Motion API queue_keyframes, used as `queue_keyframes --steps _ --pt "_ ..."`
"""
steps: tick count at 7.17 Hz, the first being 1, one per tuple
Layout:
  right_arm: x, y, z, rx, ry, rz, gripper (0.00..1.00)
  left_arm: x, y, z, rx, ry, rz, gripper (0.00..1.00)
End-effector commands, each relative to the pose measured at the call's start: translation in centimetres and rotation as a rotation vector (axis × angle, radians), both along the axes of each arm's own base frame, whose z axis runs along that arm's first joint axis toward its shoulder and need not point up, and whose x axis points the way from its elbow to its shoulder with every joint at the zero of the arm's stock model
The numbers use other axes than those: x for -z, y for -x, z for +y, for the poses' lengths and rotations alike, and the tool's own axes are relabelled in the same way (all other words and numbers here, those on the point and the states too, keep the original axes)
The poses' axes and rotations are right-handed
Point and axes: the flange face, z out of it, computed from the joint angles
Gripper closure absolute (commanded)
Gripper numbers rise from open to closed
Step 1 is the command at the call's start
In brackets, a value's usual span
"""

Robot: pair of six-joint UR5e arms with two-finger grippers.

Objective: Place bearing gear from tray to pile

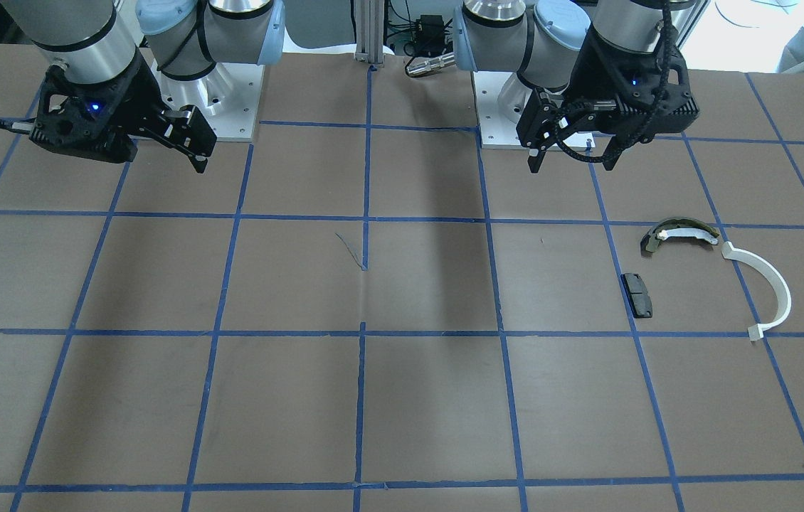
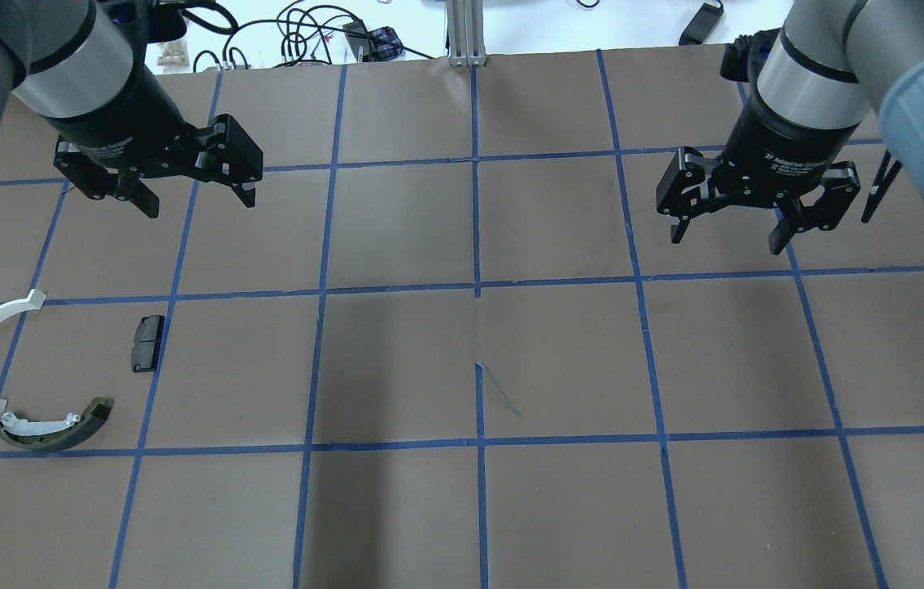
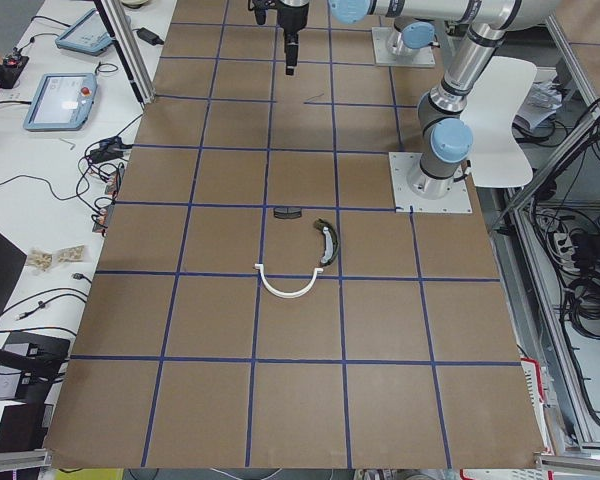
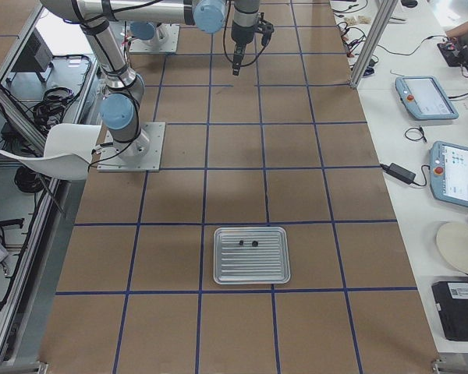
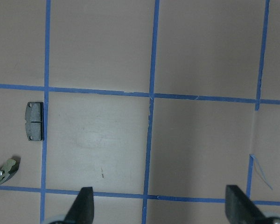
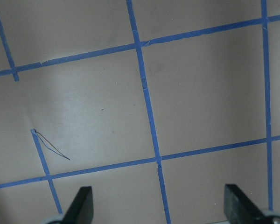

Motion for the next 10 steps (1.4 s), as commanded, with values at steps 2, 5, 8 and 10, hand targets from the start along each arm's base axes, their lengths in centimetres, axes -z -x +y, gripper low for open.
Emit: queue_keyframes --steps 2,5,8,10 --pt "0.1 0.2 0.0 -0.005 -0.007 0.014 0.00 0.0 0.0 0.0 0.000 0.000 0.000 0.00" --pt "0.4 0.3 0.1 -0.006 -0.018 0.015 0.00 0.1 0.0 -0.1 0.000 -0.001 0.000 0.00" --pt "0.1 0.9 -0.4 -0.029 0.006 0.011 0.00 0.1 0.0 -0.1 0.000 -0.001 0.000 0.00" --pt "0.4 9.2 -1.8 -0.092 0.008 -0.012 0.00 0.0 0.0 -0.1 0.000 0.000 0.000 0.00"
